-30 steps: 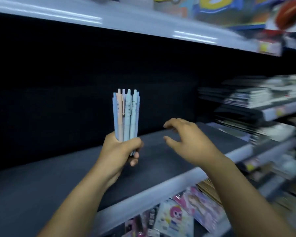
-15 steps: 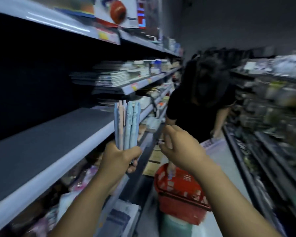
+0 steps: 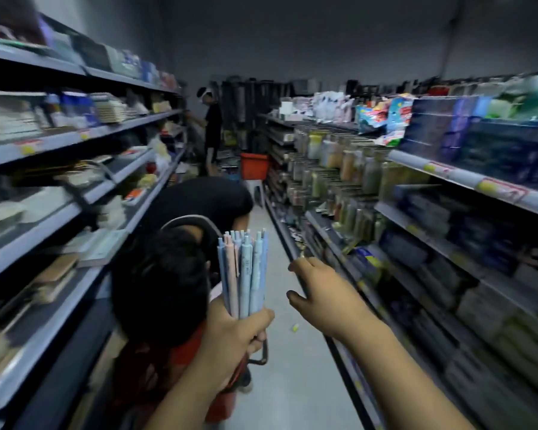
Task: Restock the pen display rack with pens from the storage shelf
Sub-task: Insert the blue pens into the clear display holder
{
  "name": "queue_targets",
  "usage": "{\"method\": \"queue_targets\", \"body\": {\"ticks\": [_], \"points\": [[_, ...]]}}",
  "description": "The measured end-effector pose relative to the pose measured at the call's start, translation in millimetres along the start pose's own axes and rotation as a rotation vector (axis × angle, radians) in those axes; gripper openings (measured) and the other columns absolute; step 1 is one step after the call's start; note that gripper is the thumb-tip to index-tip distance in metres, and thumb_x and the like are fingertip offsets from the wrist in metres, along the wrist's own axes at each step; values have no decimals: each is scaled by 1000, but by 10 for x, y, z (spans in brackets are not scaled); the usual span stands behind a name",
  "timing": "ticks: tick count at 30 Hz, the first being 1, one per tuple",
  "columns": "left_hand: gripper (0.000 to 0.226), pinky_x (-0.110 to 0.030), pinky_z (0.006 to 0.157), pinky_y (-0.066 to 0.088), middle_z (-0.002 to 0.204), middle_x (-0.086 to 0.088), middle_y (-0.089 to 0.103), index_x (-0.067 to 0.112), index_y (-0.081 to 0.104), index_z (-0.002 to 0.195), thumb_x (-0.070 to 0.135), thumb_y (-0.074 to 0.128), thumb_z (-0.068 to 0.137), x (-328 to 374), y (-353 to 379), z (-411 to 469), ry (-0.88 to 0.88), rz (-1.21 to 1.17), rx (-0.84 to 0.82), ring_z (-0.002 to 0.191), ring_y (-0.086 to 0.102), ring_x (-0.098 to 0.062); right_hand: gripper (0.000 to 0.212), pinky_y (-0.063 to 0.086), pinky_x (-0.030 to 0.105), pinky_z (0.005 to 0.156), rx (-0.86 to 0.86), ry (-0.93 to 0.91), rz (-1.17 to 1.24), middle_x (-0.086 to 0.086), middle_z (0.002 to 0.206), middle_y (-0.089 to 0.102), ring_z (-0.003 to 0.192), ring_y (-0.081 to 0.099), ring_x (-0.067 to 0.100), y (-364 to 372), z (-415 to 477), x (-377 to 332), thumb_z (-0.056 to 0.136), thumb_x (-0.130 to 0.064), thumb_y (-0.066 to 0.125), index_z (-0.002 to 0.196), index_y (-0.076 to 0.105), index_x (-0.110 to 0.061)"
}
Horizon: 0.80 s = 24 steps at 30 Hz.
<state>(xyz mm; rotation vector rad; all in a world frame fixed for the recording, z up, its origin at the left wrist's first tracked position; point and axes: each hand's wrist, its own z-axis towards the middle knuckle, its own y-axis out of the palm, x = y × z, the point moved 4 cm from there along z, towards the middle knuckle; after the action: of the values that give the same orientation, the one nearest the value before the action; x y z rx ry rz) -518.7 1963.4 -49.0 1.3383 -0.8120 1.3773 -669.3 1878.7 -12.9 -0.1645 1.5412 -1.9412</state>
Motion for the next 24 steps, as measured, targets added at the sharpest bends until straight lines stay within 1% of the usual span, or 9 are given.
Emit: {"method": "queue_targets", "body": {"ticks": [4,7,9,12,14,18,22,24], "points": [[21,-22,43,27,53,-16,45,-3,58,76,7,73,65,-240,732,618,-13,-28,-80,47,35,-20,38,50,37,77,19,56,-31,-1,121,53,109,56,24,-143,248,801,94,-37,57,128,48,-23],[25,-21,41,29,52,-17,45,-4,57,80,8,74,65,-407,1081,1068,-36,-23,-113,42,35,-21,38,44,34,75,22,78,-38,-2,124,53,110,55,23,-145,491,1256,94,-36,56,129,49,-23],[26,-22,42,30,53,-17,47,-4,57,81,8,74,65,-535,1240,1433,-48,-19,-118,43,37,-22,39,44,34,76,12,90,-46,-2,126,52,113,54,24,-85,749,1538,95,-37,56,131,48,-23],[24,-23,42,30,56,-15,48,-1,58,81,7,75,66,-691,1369,2048,-36,-19,-120,45,40,-21,33,49,37,78,-1,103,-59,0,119,53,108,55,26,32,1225,1871,95,-38,56,123,48,-22],[21,-23,42,30,56,-14,47,0,58,80,6,74,67,-783,1413,2495,-30,-24,-135,45,40,-20,31,49,38,77,-1,111,-81,1,116,53,106,56,27,121,1586,2052,94,-37,56,120,48,-22],[22,-25,43,31,60,-13,48,0,60,84,5,73,67,-895,1471,3391,-34,-28,-175,47,42,-19,34,44,37,71,-23,142,-106,3,116,51,104,56,29,288,2340,2379,96,-36,55,126,46,-22],[29,-23,43,32,65,-15,47,-1,59,87,7,74,64,-1011,1554,4264,-62,-31,-166,47,43,-19,34,47,37,75,-27,175,-99,3,119,52,108,55,29,423,3104,2768,96,-35,55,126,46,-23],[30,-24,42,33,66,-15,48,-1,59,89,8,74,64,-1087,1587,4684,-67,-21,-152,47,44,-19,37,45,35,73,-33,183,-90,3,122,52,109,56,29,497,3477,2967,96,-34,55,130,46,-23]]}}
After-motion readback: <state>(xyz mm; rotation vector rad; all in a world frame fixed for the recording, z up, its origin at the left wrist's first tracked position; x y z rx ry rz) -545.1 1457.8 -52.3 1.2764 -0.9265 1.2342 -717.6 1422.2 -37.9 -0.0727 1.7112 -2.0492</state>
